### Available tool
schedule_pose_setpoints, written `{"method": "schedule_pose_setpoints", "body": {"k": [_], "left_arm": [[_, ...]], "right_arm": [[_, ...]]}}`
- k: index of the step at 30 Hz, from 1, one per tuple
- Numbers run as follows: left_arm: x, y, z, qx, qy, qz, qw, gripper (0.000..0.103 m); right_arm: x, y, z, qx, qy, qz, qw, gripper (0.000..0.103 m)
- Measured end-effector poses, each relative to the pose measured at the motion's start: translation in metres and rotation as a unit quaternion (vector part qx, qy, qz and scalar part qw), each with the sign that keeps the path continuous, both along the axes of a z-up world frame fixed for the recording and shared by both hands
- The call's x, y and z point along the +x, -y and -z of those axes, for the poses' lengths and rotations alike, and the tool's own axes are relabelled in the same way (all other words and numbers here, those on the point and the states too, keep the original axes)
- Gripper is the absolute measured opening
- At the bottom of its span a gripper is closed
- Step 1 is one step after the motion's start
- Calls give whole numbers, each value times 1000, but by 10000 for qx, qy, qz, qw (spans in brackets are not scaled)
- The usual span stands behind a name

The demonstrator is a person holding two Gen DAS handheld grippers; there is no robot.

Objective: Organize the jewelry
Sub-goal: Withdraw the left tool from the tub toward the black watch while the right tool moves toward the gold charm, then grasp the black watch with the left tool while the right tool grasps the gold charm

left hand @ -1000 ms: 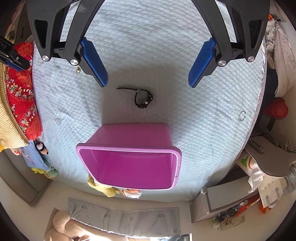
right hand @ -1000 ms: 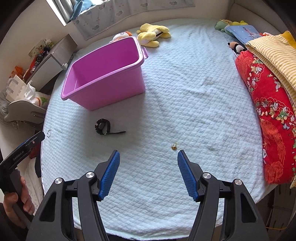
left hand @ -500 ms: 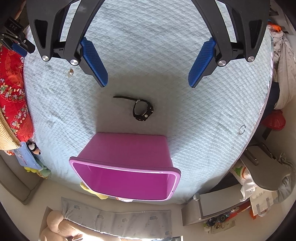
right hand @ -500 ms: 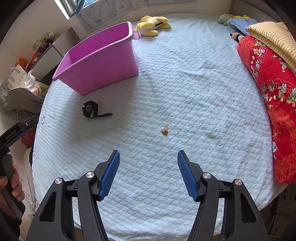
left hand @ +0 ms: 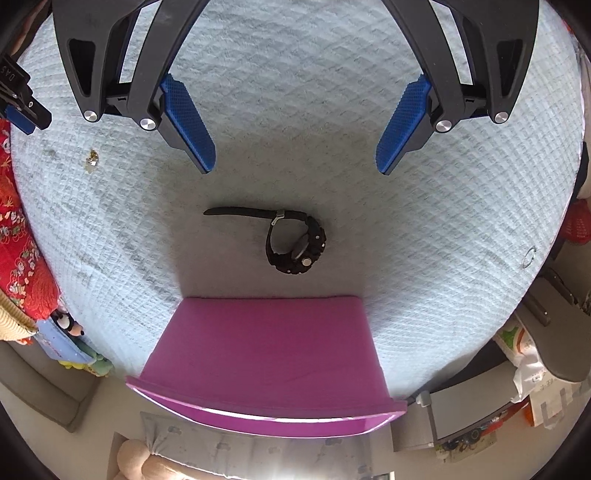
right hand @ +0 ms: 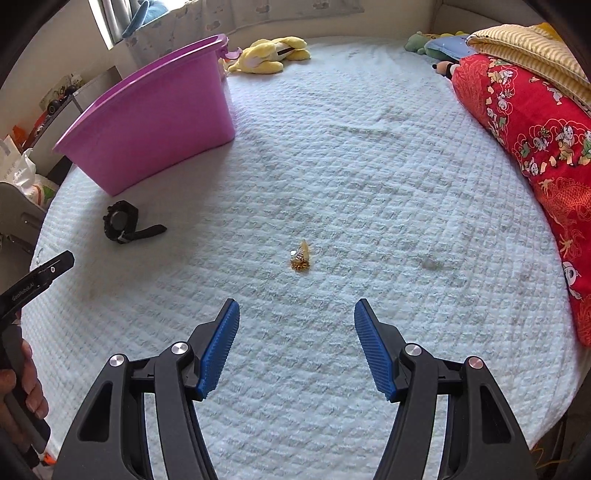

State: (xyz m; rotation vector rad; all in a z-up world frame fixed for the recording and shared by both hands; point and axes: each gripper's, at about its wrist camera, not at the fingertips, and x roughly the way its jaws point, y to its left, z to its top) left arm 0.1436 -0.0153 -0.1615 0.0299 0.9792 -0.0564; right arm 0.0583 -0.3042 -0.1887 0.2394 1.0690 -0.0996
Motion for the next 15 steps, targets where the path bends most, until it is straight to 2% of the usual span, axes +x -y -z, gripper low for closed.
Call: {"method": "schedule_pose_setpoints", "body": {"k": [5,10,15], "left_arm": [[23,-3,28,49,89,116,9999,87],[48,-13,35,-43,324,7,9995,87],[76,-23,45,-57,363,-100,9993,87]], "right_arm": [[12,-9,29,45,68,233,9997,62],[22,-15,41,25,107,392,9992,62],[32,-14,48,-44,81,540,9985,62]]}}
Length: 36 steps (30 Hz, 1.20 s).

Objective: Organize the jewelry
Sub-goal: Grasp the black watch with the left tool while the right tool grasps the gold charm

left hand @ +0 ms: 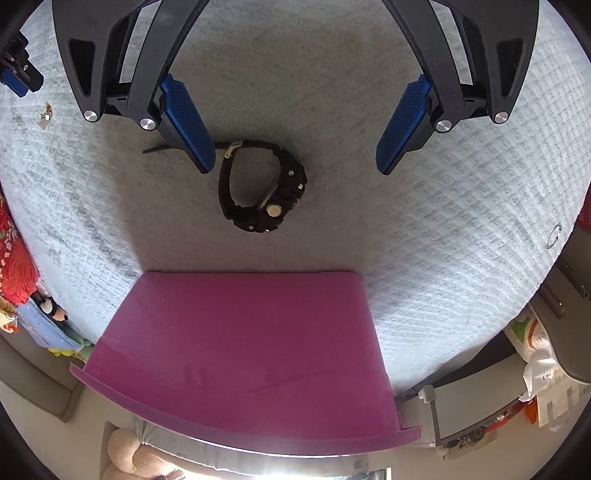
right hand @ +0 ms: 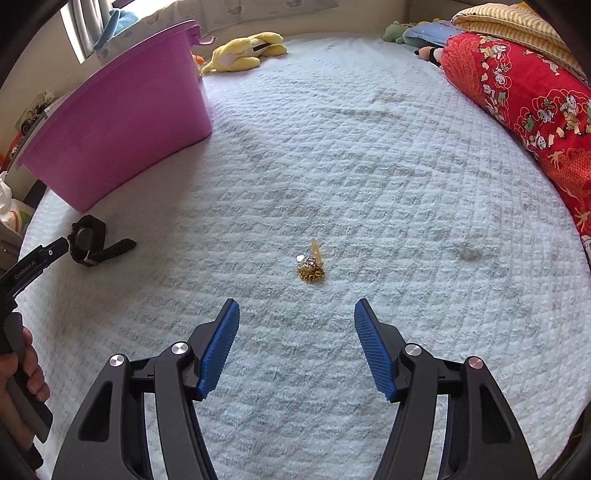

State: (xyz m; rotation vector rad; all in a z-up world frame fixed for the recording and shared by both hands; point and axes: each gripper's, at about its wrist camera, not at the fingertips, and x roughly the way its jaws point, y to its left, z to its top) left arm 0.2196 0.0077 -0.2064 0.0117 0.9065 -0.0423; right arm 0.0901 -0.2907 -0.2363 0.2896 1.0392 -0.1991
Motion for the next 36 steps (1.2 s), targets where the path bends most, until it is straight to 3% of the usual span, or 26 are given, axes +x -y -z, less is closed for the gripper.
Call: {"method": "schedule_pose_setpoints", "body": {"k": [28,30,34,36], "left_arm": [[50,-2,49,146,-95,469,9987,87],[52,0,52,162,-96,503,9986,87],[56,4,54,103,-74,543,9984,87],[59,4,54,57,-81,537,9985,87]], "right_arm": [[31,-8,26,-672,111,447,9967,61],[33,-6,29,-675,86,457,9966,52],[36,-5,32,-729,84,445,9963,48],[37,-6,32,-767,92,434,9961,40]]}}
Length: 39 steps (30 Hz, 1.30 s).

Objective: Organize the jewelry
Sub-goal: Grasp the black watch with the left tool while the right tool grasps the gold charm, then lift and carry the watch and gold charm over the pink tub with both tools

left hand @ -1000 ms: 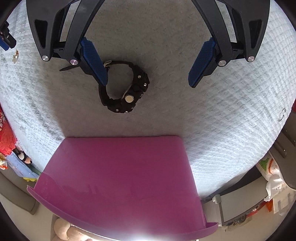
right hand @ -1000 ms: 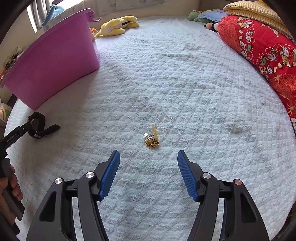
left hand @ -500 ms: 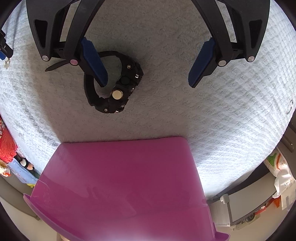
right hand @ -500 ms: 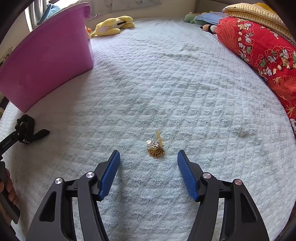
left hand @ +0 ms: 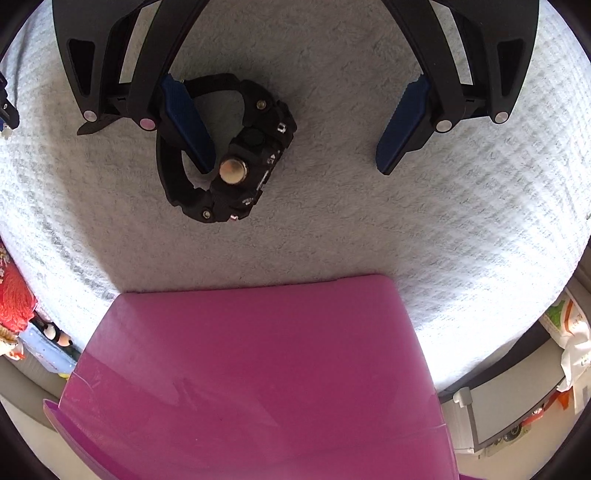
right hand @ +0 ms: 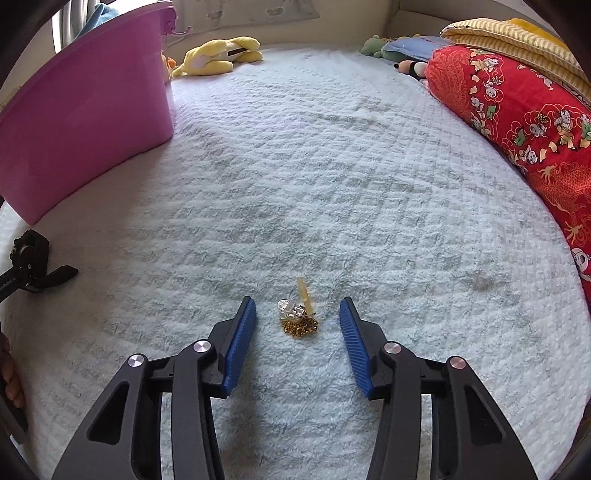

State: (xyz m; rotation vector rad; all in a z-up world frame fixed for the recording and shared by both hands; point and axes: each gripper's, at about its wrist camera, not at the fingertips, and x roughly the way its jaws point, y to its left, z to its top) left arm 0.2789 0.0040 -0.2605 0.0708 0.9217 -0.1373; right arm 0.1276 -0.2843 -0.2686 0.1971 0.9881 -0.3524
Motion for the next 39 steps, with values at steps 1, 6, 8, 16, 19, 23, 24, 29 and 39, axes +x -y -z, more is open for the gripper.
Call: {"method": "schedule_pose_setpoints", "body": {"k": [1,6,8,16,19,23,24,29,39], "left_arm": [[2,0,0,-24,-7,-6,10000,88],[10,1,3,-86,-48,-86,9999,89],[13,1,3,-99,-59,-90,9999,89],[16,-3,5,-42,-40,-156,9999,84],[14,-2,7,3,-61,-157,9999,72],[6,5,3,108,3,109,9999,42],[3,8,3,146,-3,195,9997,27],[-4,8,1,127,-67,180,9997,24],[-39,6,-13,19,-142,196,9997,23]], "right_arm": [[1,-1,0,4,6,-18,10000,37],[5,-8,1,-90,-31,-116,9999,25],[4,-8,1,-56,-24,-96,9999,24],[5,-8,1,-71,-43,-127,9999,24],[5,-7,0,-39,-44,-140,9999,23],[6,-8,1,-24,-67,-153,9999,16],[6,-8,0,-16,-65,-155,9999,16],[2,-7,-4,57,56,-180,9998,16],[-13,-9,-18,129,181,-376,9990,16]]}}
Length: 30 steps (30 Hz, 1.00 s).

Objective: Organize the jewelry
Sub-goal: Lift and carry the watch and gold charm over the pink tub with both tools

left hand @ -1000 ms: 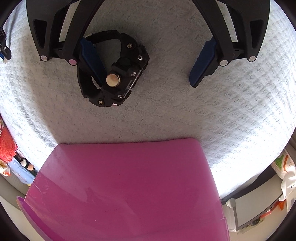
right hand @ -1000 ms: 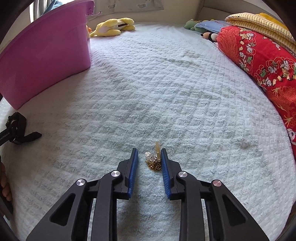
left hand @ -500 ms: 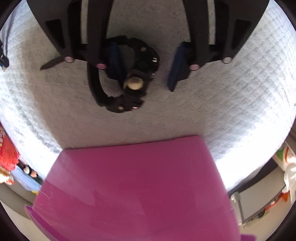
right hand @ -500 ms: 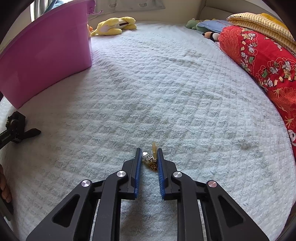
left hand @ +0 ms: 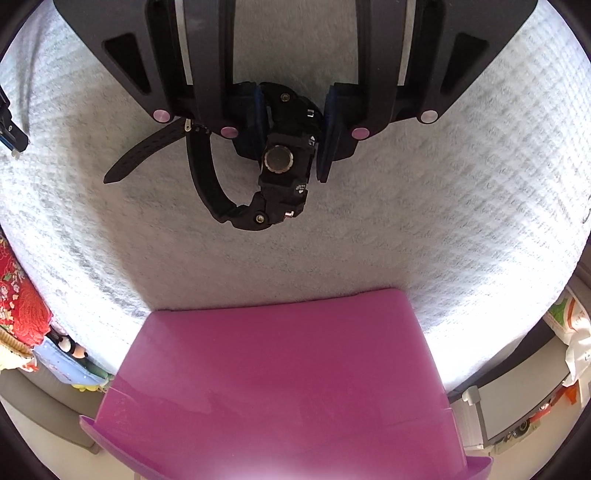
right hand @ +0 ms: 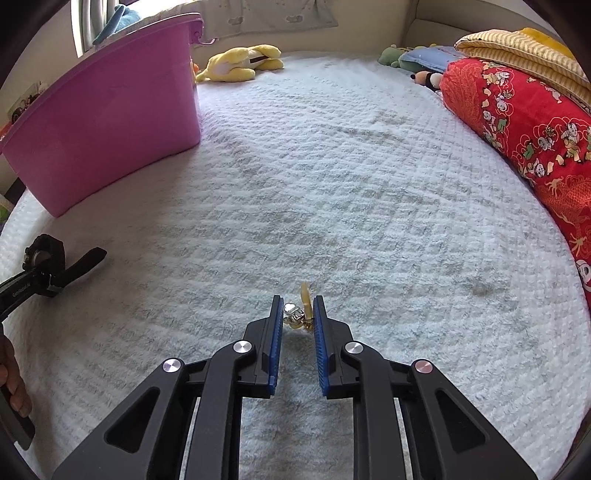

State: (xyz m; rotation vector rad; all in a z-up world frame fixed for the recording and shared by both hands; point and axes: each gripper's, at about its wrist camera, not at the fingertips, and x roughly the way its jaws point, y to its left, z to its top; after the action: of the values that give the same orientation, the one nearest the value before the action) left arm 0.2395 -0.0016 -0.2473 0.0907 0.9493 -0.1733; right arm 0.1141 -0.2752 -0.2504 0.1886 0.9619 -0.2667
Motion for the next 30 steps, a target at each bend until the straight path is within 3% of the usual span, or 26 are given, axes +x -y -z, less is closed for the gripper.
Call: {"method": "schedule_pose_setpoints", "body": {"k": [15,22,30], "left_arm": [[-86,7,-50,-132,-23,-134,9998,21],[-116,12,-94,-162,-3,-336,9993,21],[-144,25,-170,-161,59,-420,9990,21]], "right_arm": [[-42,-5,-40,327,80,-453,9984,16],[-64,-4,-84,482,123,-739,9960,16],[-86,11,-159,557,135,-1033,9930,16]]}}
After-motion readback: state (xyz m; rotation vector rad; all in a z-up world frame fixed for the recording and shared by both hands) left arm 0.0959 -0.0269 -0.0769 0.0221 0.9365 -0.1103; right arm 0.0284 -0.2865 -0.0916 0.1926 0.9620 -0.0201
